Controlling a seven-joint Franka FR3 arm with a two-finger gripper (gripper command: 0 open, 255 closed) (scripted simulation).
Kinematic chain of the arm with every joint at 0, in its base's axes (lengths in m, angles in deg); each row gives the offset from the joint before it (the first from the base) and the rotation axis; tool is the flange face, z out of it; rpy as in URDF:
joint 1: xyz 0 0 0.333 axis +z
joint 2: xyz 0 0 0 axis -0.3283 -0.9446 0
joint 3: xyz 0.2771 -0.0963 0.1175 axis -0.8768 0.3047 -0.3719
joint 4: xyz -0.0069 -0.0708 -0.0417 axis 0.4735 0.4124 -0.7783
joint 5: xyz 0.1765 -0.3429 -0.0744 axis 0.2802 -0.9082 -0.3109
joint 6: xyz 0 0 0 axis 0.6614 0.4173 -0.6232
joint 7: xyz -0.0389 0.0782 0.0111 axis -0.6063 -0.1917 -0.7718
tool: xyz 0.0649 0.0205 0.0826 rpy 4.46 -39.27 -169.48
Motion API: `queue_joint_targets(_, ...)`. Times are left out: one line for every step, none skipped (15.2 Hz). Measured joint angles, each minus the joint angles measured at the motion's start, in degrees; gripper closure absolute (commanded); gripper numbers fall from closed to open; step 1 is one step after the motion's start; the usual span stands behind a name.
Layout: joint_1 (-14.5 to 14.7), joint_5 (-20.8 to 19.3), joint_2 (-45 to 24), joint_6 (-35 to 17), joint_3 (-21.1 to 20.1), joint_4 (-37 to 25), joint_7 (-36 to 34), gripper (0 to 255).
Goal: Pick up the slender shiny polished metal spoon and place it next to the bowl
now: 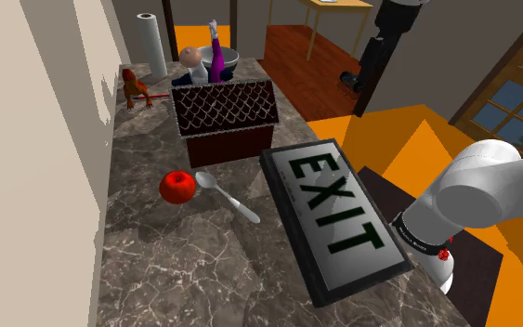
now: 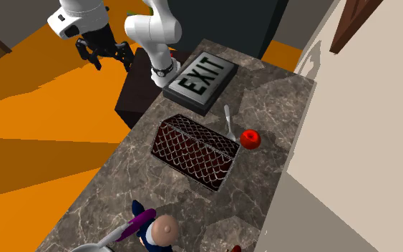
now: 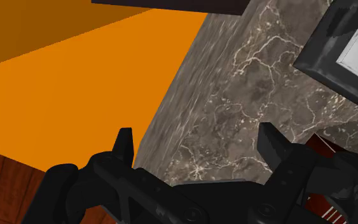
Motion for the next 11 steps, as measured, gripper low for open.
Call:
queue_joint_targets(0.00,0.00,0.00,0.00,0.00,0.00,0.00,0)
queue_joint_targets(0.30,0.41,0.30,-0.30,-0.71,0.56,-0.72,0)
queue_joint_targets(0.72,0.99,0.11,-0.97,-1.70,1.00,-1.76,0)
queue_joint_targets(1.15,1.54,0.08,-1.82,-2.69,1.74,-2.81,0)
queue_joint_targets(1.54,2.03,0.12,-2.48,-3.58,2.31,-3.71,0)
queue_joint_targets(2.17,2.86,0.04,-2.83,-5.02,2.48,-5.15,0)
queue_joint_targets(2.60,3.40,-0.20,-3.88,-6.04,3.18,-6.21,0)
queue_joint_targets(3.13,4.04,-0.19,-4.63,-7.23,3.81,-7.40,0)
queue_joint_targets(3.78,4.87,-0.68,-5.80,-8.76,4.39,-8.95,0)
queue_joint_targets(4.37,5.58,-0.62,-6.55,-10.08,5.07,-10.31,0)
queue_joint_targets(4.92,6.28,-1.30,-7.61,-11.48,5.32,-11.69,0)
